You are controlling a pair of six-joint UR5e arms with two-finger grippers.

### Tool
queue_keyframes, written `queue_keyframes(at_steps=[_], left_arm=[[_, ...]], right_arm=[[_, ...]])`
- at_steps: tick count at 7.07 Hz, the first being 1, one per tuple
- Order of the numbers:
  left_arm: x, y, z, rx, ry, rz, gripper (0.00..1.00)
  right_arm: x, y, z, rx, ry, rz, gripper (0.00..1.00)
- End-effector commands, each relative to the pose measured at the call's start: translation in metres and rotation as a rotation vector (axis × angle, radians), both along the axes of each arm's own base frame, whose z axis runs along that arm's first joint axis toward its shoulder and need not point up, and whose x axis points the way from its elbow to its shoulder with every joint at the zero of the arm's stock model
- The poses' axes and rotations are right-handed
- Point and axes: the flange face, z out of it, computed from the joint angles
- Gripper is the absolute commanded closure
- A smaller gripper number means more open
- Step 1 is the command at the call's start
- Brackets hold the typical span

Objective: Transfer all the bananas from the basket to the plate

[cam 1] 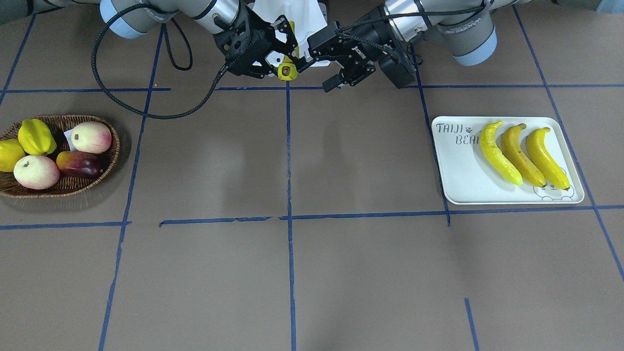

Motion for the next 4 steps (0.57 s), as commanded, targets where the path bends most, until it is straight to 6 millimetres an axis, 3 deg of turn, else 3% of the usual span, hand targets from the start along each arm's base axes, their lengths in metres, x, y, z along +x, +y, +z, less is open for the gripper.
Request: queue_keyframes(at_steps=[1, 4], left_arm=[[0.019, 0.014, -0.008, -0.002, 0.017, -0.013, 0.01], [0.0237, 0.019, -0.0097, 0.0, 0.019, -0.001, 0.01]], right_arm=[[-0.0003, 0.0005, -0.0002, -0.004, 0.0, 0.002, 1.0], [-0.0003, 0.0005, -0.0002, -0.004, 0.0, 0.002, 1.0]])
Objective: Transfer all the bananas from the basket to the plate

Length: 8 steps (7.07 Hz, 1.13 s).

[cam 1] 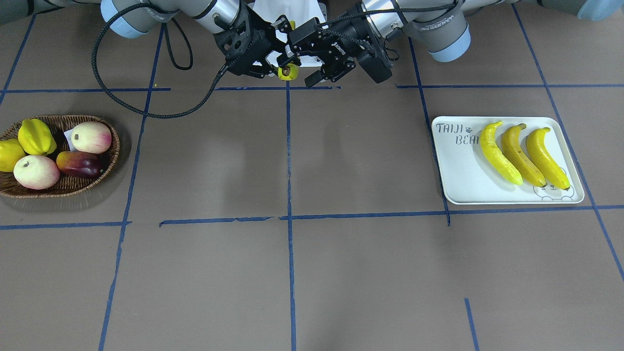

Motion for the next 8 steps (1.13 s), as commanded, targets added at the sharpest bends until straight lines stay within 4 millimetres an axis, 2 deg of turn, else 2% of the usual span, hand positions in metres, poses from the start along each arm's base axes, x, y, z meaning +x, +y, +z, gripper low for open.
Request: queue_keyframes(at_steps=[1, 4, 8], left_arm=[[0.0041, 0.0043, -0.0022, 0.002, 0.003, 0.009, 0.01], [0.009, 0.0012, 0.0022, -0.003, -0.007, 0.008, 0.01], [0.0108, 0.0, -0.0042, 0.001, -0.001, 0.008, 0.01]], right_arm=[[-0.0001, 0.0, -0.0002, -0.001, 0.001, 0.0, 0.99], [0.0025, 0.0018, -0.002, 0.003, -0.006, -0.001, 0.99], [0.0029, 0.003, -0.0014, 0.003, -0.006, -0.003, 0.99]])
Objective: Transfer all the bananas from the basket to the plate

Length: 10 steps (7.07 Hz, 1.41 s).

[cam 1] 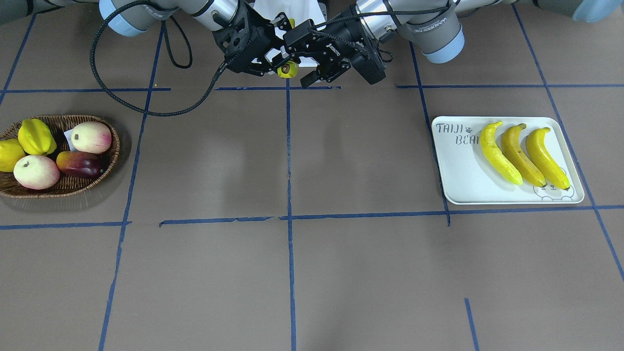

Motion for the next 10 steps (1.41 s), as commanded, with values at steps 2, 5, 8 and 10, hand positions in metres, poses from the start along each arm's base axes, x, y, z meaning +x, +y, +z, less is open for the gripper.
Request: queue_keyframes(at_steps=[2, 5, 8, 10], left_arm=[[0.0032, -0.002, -0.0021, -0.002, 0.0, 0.0, 0.01], [0.0036, -0.0023, -0.0008, 0.006, -0.003, -0.001, 0.79], [0.0036, -0.0023, 0.0001, 0.007, -0.005, -0.001, 0.98], [0.0036, -0.0023, 0.001, 0.006, -0.006, -0.001, 0.98]], right_arm=[[0.0002, 0.0007, -0.0002, 0.001, -0.001, -0.001, 0.99], [0.0006, 0.001, 0.0001, 0.001, -0.001, -0.001, 0.97], [0.0028, 0.0005, -0.0002, 0.002, -0.004, 0.001, 0.87], [0.004, 0.0002, -0.0009, 0.004, -0.006, 0.002, 0.86]])
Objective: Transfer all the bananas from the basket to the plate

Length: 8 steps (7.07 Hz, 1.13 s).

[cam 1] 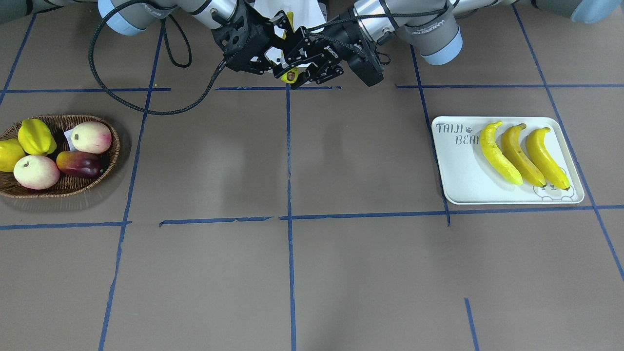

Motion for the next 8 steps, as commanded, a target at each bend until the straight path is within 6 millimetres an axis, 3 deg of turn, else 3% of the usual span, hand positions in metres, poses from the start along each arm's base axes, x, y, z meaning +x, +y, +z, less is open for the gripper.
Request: queue_keyframes(at_steps=[1, 2, 3, 4, 8], left_arm=[[0.0, 0.0, 0.0003, 0.0, 0.0, 0.0, 1.0], [-0.0004, -0.0006, 0.0004, -0.002, -0.002, 0.0, 1.0], [0.0002, 0.0001, -0.0014, -0.014, -0.001, 0.003, 1.0], [0.0005, -0.0001, -0.0012, -0.017, -0.003, 0.004, 1.0], [-0.0026, -0.0043, -0.0008, -0.019, -0.007, -0.005, 1.0]], right_arm=[[0.0007, -0.0005, -0.0001, 0.0, -0.001, 0.001, 0.78], [0.0012, -0.001, 0.0007, -0.006, 0.001, 0.002, 0.55], [0.0013, -0.0013, 0.0014, -0.017, 0.001, 0.007, 0.21], [0.0017, -0.0015, 0.0011, -0.024, 0.002, 0.012, 0.01], [0.0087, -0.0001, -0.0037, -0.079, -0.015, 0.026, 0.0]])
